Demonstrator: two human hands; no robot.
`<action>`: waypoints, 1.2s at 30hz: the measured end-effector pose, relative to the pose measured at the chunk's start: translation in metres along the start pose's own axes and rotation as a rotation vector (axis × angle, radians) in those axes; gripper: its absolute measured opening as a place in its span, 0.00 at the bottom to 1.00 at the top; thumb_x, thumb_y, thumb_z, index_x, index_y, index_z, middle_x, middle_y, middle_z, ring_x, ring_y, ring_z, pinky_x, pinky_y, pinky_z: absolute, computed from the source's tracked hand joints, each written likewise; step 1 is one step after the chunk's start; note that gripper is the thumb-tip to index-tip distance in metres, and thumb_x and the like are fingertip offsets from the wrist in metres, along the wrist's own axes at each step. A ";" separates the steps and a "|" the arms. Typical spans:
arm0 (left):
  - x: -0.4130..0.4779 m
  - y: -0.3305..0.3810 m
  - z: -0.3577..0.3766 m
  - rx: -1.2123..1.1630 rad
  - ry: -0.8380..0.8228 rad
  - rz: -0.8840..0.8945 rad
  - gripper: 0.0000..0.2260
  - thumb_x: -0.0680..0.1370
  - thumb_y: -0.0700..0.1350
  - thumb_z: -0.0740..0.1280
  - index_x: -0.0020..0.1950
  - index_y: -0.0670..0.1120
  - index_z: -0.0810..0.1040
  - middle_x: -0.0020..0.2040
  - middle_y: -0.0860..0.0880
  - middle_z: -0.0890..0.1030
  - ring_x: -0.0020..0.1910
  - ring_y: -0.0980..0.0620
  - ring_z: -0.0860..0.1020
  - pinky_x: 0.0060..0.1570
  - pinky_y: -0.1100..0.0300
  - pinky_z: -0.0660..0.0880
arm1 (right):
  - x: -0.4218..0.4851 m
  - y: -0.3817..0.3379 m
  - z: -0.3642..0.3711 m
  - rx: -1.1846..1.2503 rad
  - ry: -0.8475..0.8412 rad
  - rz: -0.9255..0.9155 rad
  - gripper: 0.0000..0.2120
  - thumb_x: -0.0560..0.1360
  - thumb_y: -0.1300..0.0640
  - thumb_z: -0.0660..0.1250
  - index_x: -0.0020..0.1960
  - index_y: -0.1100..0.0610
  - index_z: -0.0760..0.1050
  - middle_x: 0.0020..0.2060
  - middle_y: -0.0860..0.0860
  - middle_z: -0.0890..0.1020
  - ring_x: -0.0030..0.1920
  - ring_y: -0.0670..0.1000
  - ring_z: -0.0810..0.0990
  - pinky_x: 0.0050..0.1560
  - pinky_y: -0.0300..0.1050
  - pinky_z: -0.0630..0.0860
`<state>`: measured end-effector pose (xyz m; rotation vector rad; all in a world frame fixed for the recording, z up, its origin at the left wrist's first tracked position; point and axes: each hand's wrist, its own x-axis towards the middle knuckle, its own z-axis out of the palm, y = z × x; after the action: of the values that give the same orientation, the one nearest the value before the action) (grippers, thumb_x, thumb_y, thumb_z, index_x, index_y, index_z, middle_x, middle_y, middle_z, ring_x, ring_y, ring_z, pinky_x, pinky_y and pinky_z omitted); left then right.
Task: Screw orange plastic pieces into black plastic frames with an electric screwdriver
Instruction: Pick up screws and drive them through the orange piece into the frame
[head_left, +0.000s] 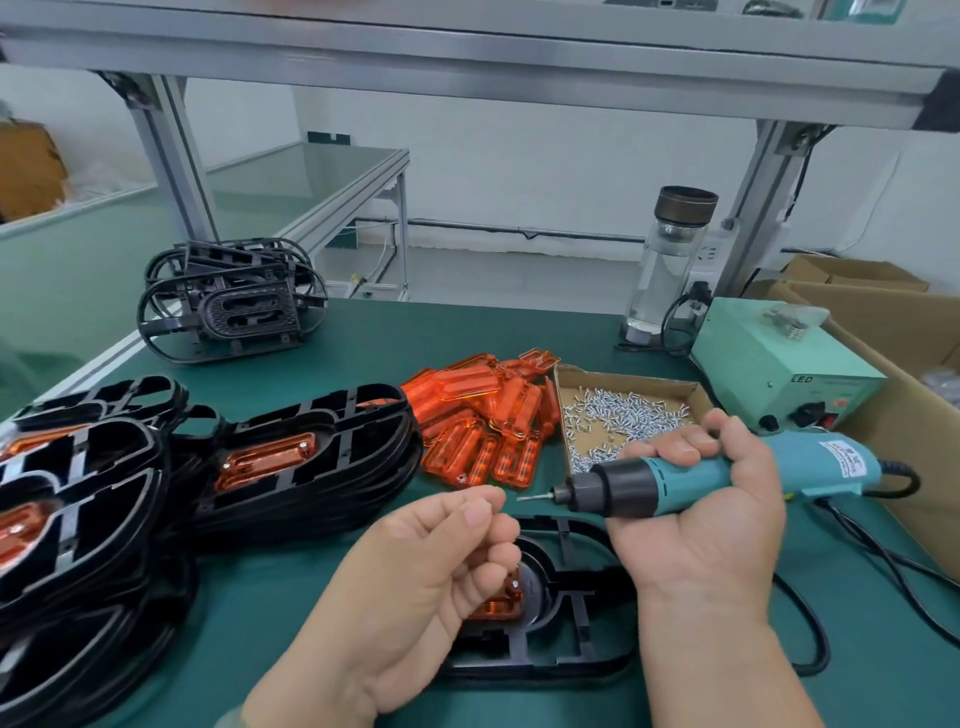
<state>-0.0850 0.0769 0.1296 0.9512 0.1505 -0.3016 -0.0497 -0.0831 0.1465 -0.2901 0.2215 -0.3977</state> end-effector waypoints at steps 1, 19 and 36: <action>0.000 0.000 0.000 -0.018 -0.009 -0.015 0.06 0.66 0.40 0.68 0.37 0.40 0.84 0.34 0.42 0.81 0.28 0.52 0.79 0.25 0.65 0.76 | 0.000 0.001 0.000 -0.007 -0.004 0.000 0.09 0.79 0.56 0.62 0.40 0.51 0.70 0.27 0.43 0.70 0.24 0.42 0.69 0.32 0.35 0.72; 0.002 -0.002 -0.004 0.097 -0.049 0.037 0.09 0.66 0.41 0.69 0.43 0.39 0.82 0.34 0.41 0.81 0.29 0.51 0.79 0.25 0.65 0.75 | -0.004 0.008 0.000 -0.060 -0.043 -0.022 0.08 0.79 0.56 0.62 0.41 0.50 0.70 0.27 0.43 0.70 0.24 0.42 0.69 0.33 0.35 0.72; 0.002 -0.004 -0.009 0.185 -0.091 0.136 0.09 0.64 0.44 0.69 0.42 0.46 0.85 0.35 0.43 0.82 0.32 0.51 0.81 0.28 0.66 0.75 | -0.007 0.011 -0.001 -0.082 -0.088 -0.070 0.06 0.79 0.57 0.62 0.43 0.50 0.71 0.28 0.43 0.70 0.24 0.42 0.69 0.34 0.36 0.72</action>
<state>-0.0841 0.0816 0.1209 1.1234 -0.0258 -0.2357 -0.0525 -0.0713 0.1430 -0.3960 0.1417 -0.4445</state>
